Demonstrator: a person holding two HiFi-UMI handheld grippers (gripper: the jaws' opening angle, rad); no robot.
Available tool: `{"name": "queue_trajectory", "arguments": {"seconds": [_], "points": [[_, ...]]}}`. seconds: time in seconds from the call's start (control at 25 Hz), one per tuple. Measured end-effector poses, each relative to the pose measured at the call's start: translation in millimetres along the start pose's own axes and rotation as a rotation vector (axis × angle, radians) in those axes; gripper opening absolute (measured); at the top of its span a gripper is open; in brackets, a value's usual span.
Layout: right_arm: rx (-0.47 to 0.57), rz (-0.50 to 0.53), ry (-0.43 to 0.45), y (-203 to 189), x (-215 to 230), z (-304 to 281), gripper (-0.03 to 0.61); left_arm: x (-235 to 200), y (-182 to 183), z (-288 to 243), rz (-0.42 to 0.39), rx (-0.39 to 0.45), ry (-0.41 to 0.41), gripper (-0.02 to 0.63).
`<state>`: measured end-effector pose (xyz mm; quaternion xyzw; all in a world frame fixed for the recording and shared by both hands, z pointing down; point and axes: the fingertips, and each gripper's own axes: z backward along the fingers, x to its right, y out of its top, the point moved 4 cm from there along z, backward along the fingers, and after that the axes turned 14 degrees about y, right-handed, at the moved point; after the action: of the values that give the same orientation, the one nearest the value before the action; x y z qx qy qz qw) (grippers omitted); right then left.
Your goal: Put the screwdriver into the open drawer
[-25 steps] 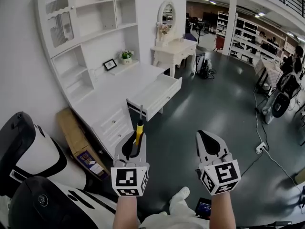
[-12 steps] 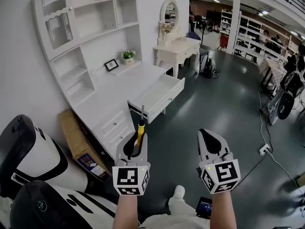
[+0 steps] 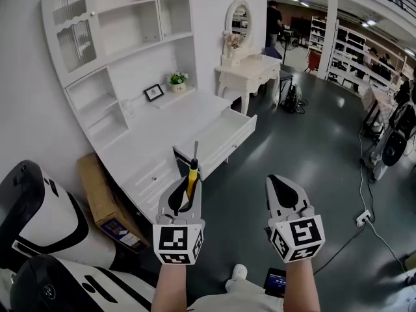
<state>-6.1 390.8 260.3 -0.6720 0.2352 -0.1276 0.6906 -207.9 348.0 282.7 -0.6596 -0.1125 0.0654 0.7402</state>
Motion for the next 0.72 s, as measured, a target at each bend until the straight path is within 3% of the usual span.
{"name": "queue_trajectory", "arguments": {"seconds": [0.72], "points": [[-0.020,-0.053,0.047,-38.5,132.9,-50.8,0.006,61.3,-13.9,-125.9,-0.009,-0.037,0.042,0.081]]}}
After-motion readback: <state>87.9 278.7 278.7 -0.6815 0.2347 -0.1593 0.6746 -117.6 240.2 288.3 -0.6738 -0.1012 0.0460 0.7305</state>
